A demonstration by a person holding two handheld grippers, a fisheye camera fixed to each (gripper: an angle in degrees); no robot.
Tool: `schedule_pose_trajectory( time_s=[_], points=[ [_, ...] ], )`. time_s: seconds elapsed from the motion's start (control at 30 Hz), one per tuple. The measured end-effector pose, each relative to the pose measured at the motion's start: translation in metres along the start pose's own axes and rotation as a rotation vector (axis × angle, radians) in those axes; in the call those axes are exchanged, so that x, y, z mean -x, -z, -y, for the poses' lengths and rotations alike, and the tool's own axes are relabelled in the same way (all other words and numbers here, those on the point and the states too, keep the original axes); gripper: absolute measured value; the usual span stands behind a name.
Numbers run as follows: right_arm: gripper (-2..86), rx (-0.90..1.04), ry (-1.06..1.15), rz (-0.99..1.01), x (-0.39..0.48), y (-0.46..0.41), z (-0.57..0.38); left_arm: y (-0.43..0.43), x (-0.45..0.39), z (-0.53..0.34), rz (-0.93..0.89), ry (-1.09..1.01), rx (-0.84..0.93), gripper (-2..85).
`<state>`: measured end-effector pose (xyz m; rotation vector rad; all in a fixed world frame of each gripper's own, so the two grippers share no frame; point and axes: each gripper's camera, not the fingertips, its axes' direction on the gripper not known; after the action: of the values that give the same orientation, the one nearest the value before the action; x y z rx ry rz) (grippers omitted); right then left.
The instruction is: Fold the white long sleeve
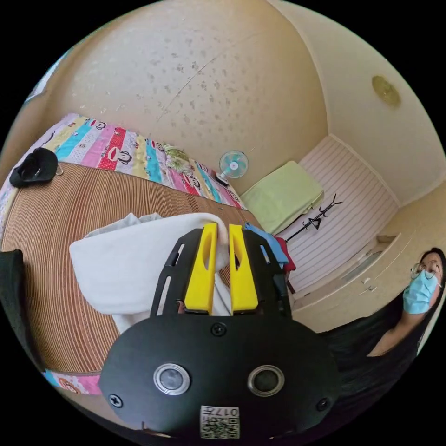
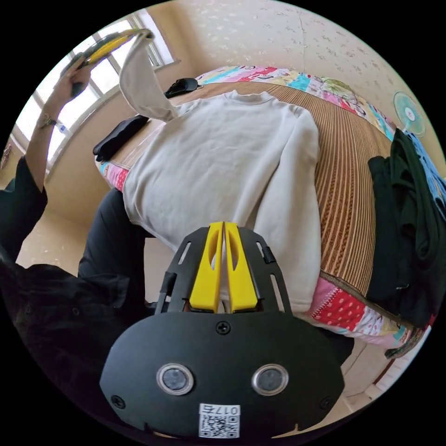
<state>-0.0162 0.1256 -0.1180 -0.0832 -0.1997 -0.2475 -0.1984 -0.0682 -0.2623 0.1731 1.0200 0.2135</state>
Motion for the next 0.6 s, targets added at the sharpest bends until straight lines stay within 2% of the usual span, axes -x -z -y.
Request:
schedule_pose_trajectory(
  time_s=[0.1, 0.23, 0.33, 0.47, 0.6],
  points=[
    [1.5, -0.019, -0.068, -0.079, -0.021, 0.021, -0.031, -0.071, -0.005, -0.001, -0.012, -0.073, 0.045, 7.8],
    [4.9, -0.031, -0.194, -0.169, -0.057, 0.042, -0.072, -0.098, -0.015, -0.043, 0.052, -0.072, 0.02, 9.8],
    [10.1, -0.036, -0.353, -0.172, -0.095, 0.051, -0.1, -0.106, -0.01, -0.097, 0.166, -0.044, 0.064, 10.0],
    [12.6, 0.006, -0.509, 0.102, -0.146, 0.037, -0.119, -0.096, 0.008, -0.184, 0.427, 0.049, 0.152, 10.0],
    [11.0, 0.017, -0.699, 0.342, -0.177, 0.009, -0.144, -0.072, 0.015, -0.262, 0.559, 0.125, 0.168, 10.1]
  ],
)
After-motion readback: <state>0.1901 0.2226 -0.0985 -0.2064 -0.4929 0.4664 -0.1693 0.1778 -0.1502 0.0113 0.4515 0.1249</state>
